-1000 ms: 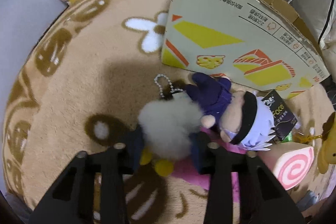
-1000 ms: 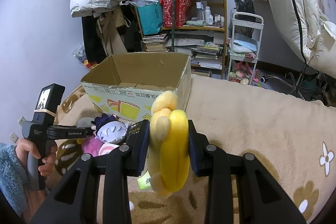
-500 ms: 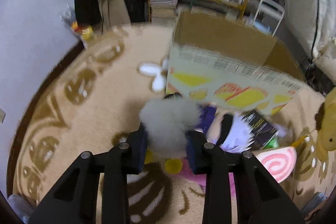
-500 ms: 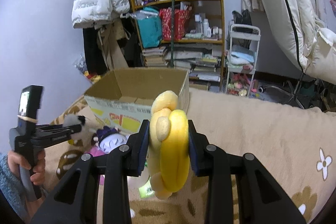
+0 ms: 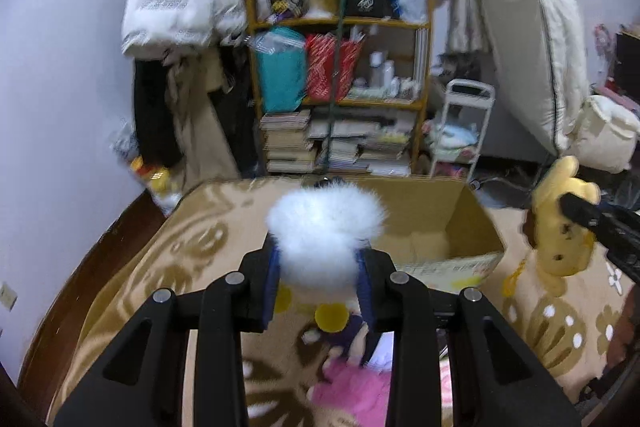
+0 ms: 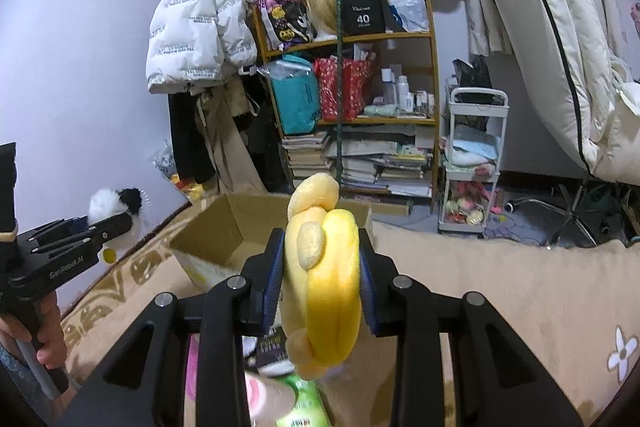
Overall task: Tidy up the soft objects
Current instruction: 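Lower both plushes into the box and open both grippers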
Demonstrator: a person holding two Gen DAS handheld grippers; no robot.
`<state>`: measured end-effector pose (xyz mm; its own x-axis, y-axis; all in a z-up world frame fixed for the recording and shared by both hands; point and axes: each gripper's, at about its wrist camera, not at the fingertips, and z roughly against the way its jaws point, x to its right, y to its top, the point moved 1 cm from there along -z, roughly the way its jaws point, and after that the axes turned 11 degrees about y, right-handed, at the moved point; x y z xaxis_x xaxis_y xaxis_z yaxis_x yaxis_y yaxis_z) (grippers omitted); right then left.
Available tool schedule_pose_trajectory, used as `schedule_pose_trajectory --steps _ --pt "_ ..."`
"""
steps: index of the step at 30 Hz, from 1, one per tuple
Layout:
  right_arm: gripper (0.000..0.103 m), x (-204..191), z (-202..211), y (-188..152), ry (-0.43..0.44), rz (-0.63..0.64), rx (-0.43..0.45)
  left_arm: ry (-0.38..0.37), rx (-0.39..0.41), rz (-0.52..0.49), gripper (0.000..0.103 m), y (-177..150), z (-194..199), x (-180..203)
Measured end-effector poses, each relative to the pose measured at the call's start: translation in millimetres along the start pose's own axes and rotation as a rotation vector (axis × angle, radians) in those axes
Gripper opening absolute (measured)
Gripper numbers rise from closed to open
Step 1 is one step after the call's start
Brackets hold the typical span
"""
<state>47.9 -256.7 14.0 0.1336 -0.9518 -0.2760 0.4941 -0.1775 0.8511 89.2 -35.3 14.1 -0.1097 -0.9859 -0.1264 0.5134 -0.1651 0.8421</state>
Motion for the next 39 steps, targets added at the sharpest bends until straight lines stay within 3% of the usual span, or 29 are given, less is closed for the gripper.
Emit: schedule_pose_trajectory --steps 3,11,16,20,29,32,34,38,39 --pt "0.035 -1.9 -12.6 10.8 0.012 0.018 0.015 -0.031 0.046 -0.011 0.031 7.8 -3.6 10.0" --pt "0.035 -0.1 -45.3 23.3 0.062 0.01 0.044 -0.039 0.047 -0.029 0.032 14.9 -34.7 25.2" --pt "0.035 0.1 -61.9 27.1 0.1 0.008 0.059 -0.038 0.004 -0.029 0.032 8.0 -60.9 30.6" --pt "0.036 2.4 -77.6 20.6 0.07 -0.007 0.019 -0.101 -0.095 -0.014 0.032 -0.3 -86.9 32.3" --pt "0.039 9.2 -101.2 -0.5 0.069 -0.018 -0.059 -0.079 -0.116 -0.056 0.032 -9.7 -99.6 42.0" --pt "0.04 11.3 -101.6 -2.8 0.073 -0.025 -0.068 -0.067 -0.129 -0.05 0.043 -10.9 -101.5 39.1" --pt "0.043 13.8 -100.2 -2.9 0.071 -0.037 -0.069 -0.046 -0.123 -0.042 0.051 -11.3 -100.0 36.0" --pt "0.072 18.1 -93.3 -4.3 0.067 -0.071 -0.055 -0.018 -0.106 -0.036 0.054 -11.6 -92.6 29.9" --pt "0.073 18.6 -90.8 -4.4 0.064 -0.077 -0.049 -0.011 -0.101 -0.032 0.057 -11.7 -90.8 28.1"
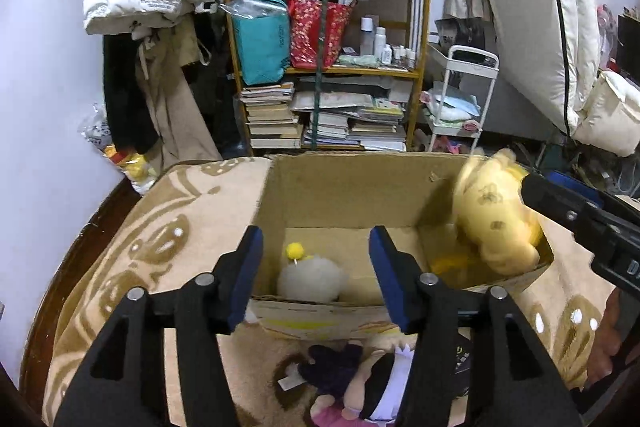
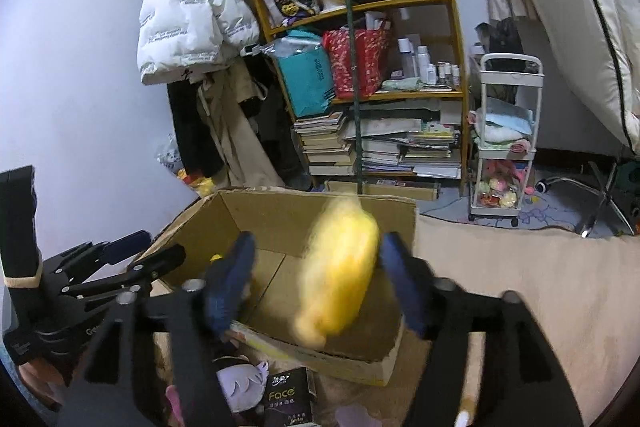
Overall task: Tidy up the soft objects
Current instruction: 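Lower both plushes into the box and open both grippers, then withdraw both grippers from the box back toward the remaining toys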
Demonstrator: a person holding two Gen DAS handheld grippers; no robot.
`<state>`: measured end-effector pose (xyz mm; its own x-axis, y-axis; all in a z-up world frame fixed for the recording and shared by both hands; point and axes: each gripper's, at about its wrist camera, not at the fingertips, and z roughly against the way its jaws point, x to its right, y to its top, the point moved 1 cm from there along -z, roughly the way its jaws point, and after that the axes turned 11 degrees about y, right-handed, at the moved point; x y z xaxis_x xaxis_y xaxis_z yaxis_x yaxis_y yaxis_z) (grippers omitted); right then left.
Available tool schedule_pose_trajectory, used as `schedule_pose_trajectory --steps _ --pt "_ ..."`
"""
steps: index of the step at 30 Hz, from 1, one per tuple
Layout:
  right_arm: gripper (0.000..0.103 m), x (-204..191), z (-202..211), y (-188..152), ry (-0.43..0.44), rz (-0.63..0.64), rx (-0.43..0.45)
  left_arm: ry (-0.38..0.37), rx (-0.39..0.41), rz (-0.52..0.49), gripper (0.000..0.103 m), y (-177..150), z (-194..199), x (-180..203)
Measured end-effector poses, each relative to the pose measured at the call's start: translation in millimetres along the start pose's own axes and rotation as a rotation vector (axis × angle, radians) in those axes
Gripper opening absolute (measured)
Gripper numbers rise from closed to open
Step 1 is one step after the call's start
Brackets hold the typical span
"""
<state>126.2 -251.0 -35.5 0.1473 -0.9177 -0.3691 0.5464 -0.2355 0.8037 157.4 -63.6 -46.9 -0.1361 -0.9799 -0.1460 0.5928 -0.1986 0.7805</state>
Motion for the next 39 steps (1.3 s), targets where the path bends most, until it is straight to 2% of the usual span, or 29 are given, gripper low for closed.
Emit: schedule_pose_trajectory --steps 4,6,8,10,13,15,24,28,30,39 --pt "0.077 -0.6 5.4 -0.7 0.004 -0.01 -0.001 0.018 0.004 0.012 0.069 -1.5 5.9 -7.3" --pt "0.087 -2.7 9.3 -2.2 0.008 -0.016 0.001 0.024 0.0 0.021 0.075 -2.2 8.8 -11.7" --pt "0.089 -5.9 13.6 -4.3 0.011 -0.011 0.004 0.031 -0.001 0.028 0.079 -3.5 11.8 -15.4" --pt "0.09 -11.0 15.6 -6.0 0.009 0.004 -0.003 0.042 -0.007 0.03 0.088 -4.5 14.5 -18.6" --pt "0.1 -17.6 19.1 -11.1 0.003 0.019 -0.009 0.064 -0.015 0.036 0.096 -8.1 18.8 -24.2" --pt "0.103 -21.3 22.0 -14.9 -0.001 0.026 -0.008 0.07 -0.029 0.041 0.096 -11.3 19.5 -28.2" --pt "0.103 -32.0 37.0 -31.5 -0.023 0.027 -0.051 0.091 -0.074 0.063 0.096 -23.6 33.3 -44.0" --pt "0.103 -35.4 48.5 -37.3 -0.027 0.017 -0.06 0.123 -0.077 0.044 0.096 -28.5 44.9 -46.7" --pt "0.103 -37.5 55.3 -40.9 -0.027 0.013 -0.066 0.164 -0.095 0.026 0.096 -31.2 48.2 -48.0" --pt "0.103 -52.6 76.0 -60.0 -0.015 -0.003 -0.085 0.162 -0.146 0.019 0.096 -48.6 69.8 -54.7"
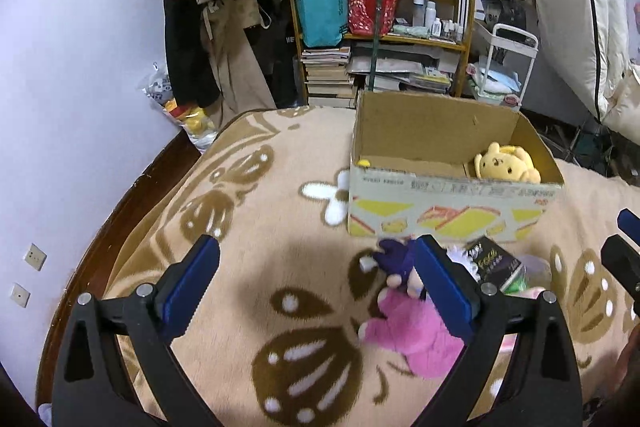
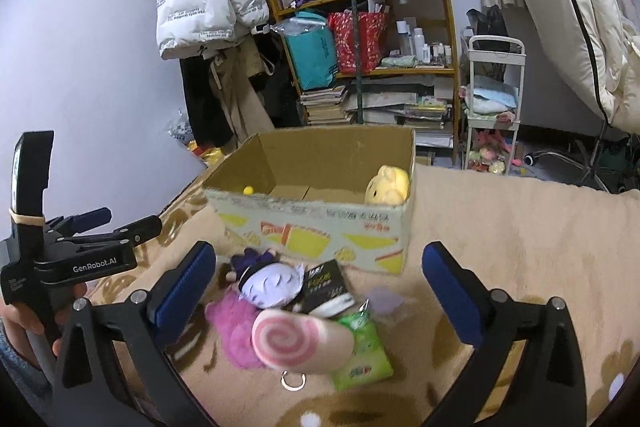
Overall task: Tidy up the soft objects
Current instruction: 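Withdraw both grippers from the box back toward the remaining toys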
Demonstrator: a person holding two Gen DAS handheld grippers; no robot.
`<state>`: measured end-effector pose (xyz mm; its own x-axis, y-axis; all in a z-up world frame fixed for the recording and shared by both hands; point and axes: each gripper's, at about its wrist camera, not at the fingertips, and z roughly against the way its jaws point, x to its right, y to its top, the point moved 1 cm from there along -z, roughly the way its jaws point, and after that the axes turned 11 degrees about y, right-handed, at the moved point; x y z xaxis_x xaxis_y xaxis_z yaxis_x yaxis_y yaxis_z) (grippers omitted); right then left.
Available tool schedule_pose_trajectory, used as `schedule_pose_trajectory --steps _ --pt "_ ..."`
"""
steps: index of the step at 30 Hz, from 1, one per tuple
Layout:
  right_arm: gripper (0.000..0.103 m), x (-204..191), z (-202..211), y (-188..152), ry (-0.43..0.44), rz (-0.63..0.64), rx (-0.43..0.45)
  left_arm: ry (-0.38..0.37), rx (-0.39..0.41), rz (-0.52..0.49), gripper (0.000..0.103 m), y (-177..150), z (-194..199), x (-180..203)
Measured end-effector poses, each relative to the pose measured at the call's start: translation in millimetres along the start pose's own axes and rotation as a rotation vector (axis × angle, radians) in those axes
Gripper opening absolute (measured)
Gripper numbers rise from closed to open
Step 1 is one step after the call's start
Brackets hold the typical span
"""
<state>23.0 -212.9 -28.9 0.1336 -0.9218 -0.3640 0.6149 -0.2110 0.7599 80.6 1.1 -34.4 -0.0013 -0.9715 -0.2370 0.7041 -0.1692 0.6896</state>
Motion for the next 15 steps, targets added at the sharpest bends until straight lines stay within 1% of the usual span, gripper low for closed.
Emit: schedule_pose_trajectory --steps 4,7,12,15 --pt "0.103 -8.2 2.9 -7.6 -0.008 0.023 -0.019 -0.005 -0.027 -0.028 0.096 -13.4 6.7 3.5" --pt "0.103 -10.4 3.8 -12.8 -0.01 0.012 -0.029 -0.018 -0.049 -0.036 0.096 -21.4 8.6 6.6" --pt "0.103 -12.4 2.6 -17.5 -0.011 0.001 -0.048 -0.021 -0.055 -0.067 0.096 -32.5 13.1 15.8" --pt "0.103 -15.2 1.2 -20.8 -0.015 0.012 -0.062 -0.047 -0.072 -0.061 0.096 -35.6 12.1 16.3"
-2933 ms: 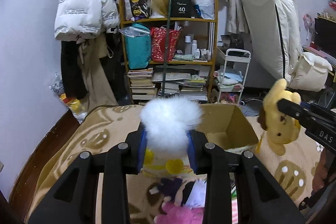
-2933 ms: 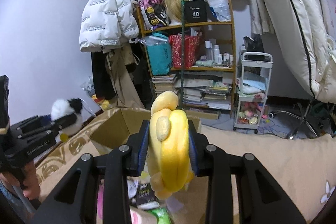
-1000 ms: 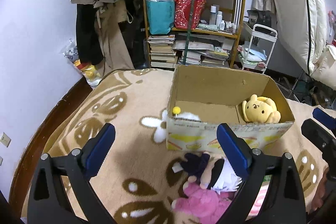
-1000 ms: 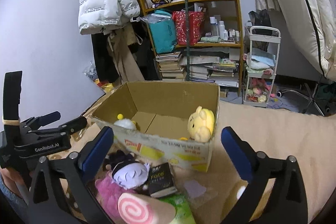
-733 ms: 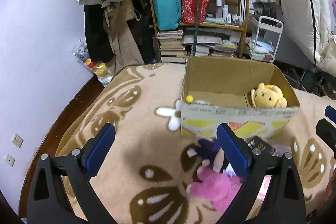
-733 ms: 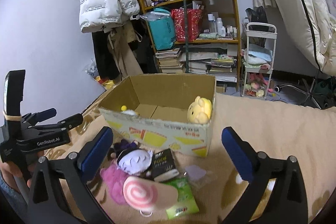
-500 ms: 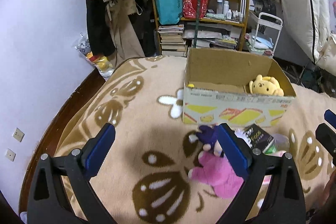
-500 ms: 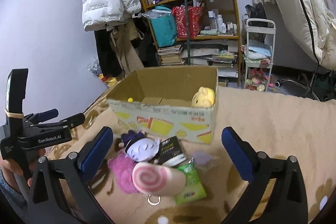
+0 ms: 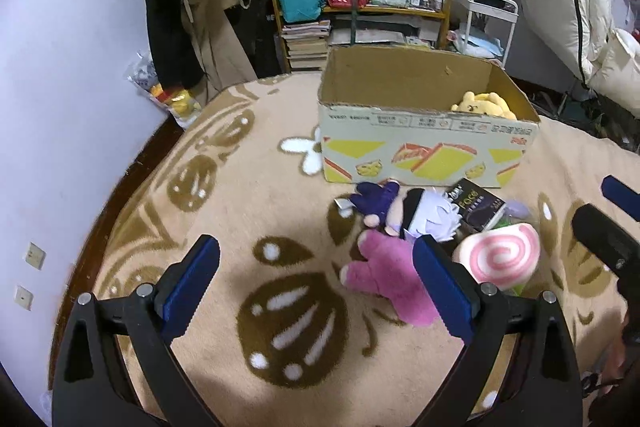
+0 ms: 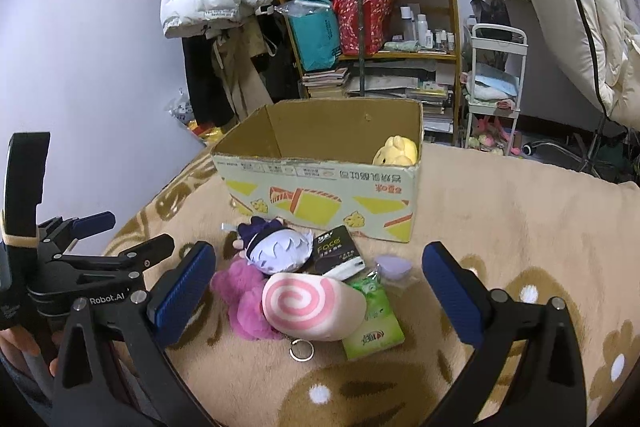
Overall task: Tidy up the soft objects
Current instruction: 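Withdraw both grippers from the box back toward the remaining toys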
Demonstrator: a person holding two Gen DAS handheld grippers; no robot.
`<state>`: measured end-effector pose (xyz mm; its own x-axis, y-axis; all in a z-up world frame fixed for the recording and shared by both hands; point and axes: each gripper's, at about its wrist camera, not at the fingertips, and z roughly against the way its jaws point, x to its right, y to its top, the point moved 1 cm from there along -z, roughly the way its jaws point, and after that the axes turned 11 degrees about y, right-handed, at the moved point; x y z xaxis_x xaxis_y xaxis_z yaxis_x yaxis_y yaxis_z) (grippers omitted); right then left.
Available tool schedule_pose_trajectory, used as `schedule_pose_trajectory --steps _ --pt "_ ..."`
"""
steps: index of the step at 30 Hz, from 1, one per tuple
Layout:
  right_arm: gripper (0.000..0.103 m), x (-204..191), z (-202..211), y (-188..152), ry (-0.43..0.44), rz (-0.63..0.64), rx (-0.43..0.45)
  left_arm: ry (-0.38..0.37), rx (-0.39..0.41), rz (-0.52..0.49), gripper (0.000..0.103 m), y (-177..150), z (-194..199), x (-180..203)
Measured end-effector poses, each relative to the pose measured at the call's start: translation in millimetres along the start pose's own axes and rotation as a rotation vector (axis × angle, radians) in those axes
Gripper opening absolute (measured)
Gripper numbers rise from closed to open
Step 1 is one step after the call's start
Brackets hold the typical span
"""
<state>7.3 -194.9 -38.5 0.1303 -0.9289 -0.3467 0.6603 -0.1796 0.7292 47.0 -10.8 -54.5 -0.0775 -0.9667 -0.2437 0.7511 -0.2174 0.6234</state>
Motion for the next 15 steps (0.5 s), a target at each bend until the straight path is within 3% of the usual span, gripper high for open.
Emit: schedule_pose_trajectory --steps 15 --pt "0.103 -8.8 -29.4 -12.4 -0.013 0.071 -0.123 -0.049 -0.107 0.015 0.096 -5.9 -27.1 7.5"
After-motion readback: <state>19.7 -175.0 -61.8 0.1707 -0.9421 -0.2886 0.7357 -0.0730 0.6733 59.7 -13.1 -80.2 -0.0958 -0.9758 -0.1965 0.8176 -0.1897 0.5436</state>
